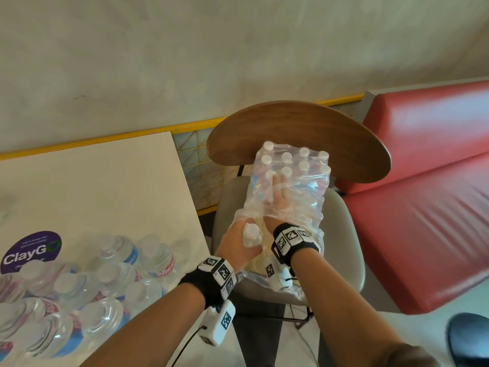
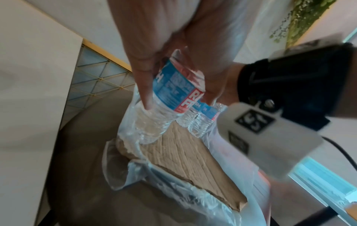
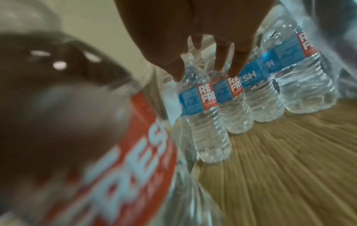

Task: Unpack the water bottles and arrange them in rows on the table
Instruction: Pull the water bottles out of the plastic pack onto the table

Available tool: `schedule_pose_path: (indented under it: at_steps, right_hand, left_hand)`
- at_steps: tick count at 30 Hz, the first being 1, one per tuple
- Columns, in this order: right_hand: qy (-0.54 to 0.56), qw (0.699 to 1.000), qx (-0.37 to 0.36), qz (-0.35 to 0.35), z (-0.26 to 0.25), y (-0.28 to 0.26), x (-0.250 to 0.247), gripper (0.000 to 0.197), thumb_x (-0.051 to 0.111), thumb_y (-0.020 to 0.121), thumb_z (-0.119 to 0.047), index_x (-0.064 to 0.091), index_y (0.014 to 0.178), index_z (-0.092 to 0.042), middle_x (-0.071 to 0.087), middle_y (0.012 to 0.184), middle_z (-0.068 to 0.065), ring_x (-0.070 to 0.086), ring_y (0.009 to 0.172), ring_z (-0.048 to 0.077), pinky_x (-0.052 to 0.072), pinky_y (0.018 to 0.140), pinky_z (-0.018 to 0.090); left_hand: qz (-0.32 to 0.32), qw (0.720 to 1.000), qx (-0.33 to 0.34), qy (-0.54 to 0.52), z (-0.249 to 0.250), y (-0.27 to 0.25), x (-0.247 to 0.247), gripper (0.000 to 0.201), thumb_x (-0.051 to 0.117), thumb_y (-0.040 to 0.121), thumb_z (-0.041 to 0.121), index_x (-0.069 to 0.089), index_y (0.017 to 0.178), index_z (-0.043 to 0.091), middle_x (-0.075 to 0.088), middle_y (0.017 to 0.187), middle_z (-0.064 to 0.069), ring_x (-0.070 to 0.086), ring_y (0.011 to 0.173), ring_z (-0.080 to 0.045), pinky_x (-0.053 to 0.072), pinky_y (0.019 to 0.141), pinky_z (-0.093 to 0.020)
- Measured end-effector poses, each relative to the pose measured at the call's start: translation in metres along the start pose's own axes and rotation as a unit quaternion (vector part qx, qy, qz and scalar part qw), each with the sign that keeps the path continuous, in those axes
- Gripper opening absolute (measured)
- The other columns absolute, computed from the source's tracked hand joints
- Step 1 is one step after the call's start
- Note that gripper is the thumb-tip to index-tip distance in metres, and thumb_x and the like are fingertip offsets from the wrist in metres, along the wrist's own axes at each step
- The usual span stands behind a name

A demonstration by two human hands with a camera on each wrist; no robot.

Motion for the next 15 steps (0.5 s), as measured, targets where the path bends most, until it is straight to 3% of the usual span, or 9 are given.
schedule_pose_path:
  at_steps: [4,6,9,11,15]
  right_hand:
    - [0.027,0.999,0.036,-0.008,0.005,0.004,-0.014,0.046,0.036,0.102,-0.020,0.036,0.142,0.002,0.035,0.149,0.019,0.032,0.139,0.029,0.024,0.112,0.031]
    - [0.029,0.999,0.043,-0.007,0.006,0.006,-0.016,0.048,0.040,0.101,-0.022,0.035,0.143,0.000,0.035,0.149,0.018,0.032,0.139,0.028,0.026,0.110,0.030]
    - [-0.027,0.998,0.056,0.012,0.017,0.001,-0.019,0.064,0.049,0.095,-0.035,0.019,0.150,-0.019,0.031,0.152,0.010,0.035,0.136,0.028,0.030,0.108,0.035]
    - [-0.079,0.995,0.039,0.040,0.019,-0.001,-0.024,0.074,0.056,0.091,-0.024,0.012,0.151,-0.028,0.023,0.156,0.004,0.031,0.139,0.027,0.029,0.114,0.038]
    - [-0.135,0.989,0.051,0.026,0.008,-0.006,-0.042,0.056,0.044,0.100,-0.015,0.020,0.150,-0.011,0.022,0.155,0.007,0.026,0.142,0.027,0.023,0.115,0.033]
  left_hand:
    - [-0.014,0.999,0.031,0.013,0.013,-0.006,0.006,0.061,0.079,0.069,0.018,0.047,0.121,0.021,0.045,0.120,0.005,0.054,0.107,-0.013,0.043,0.088,-0.023]
    - [-0.012,0.999,0.025,0.015,0.014,-0.004,0.006,0.063,0.079,0.070,0.018,0.046,0.124,0.020,0.048,0.123,0.002,0.054,0.108,-0.015,0.043,0.090,-0.024]
    - [-0.011,1.000,0.013,0.014,0.011,-0.002,0.004,0.067,0.080,0.070,0.022,0.045,0.127,0.020,0.052,0.126,0.002,0.053,0.114,-0.014,0.043,0.098,-0.028]
    - [-0.009,1.000,0.014,0.018,0.011,-0.001,0.001,0.065,0.080,0.071,0.024,0.046,0.127,0.020,0.055,0.125,0.003,0.054,0.114,-0.013,0.043,0.101,-0.030]
    - [-0.016,0.999,0.014,0.026,0.012,0.000,0.000,0.062,0.079,0.071,0.023,0.047,0.124,0.021,0.056,0.122,0.004,0.055,0.112,-0.011,0.042,0.097,-0.025]
Point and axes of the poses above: each hand's wrist, its own y-axis towards the middle knuckle, its own x-axis out of the palm, z = x × y, the point moved 10 cm from there along y, towards the middle knuckle
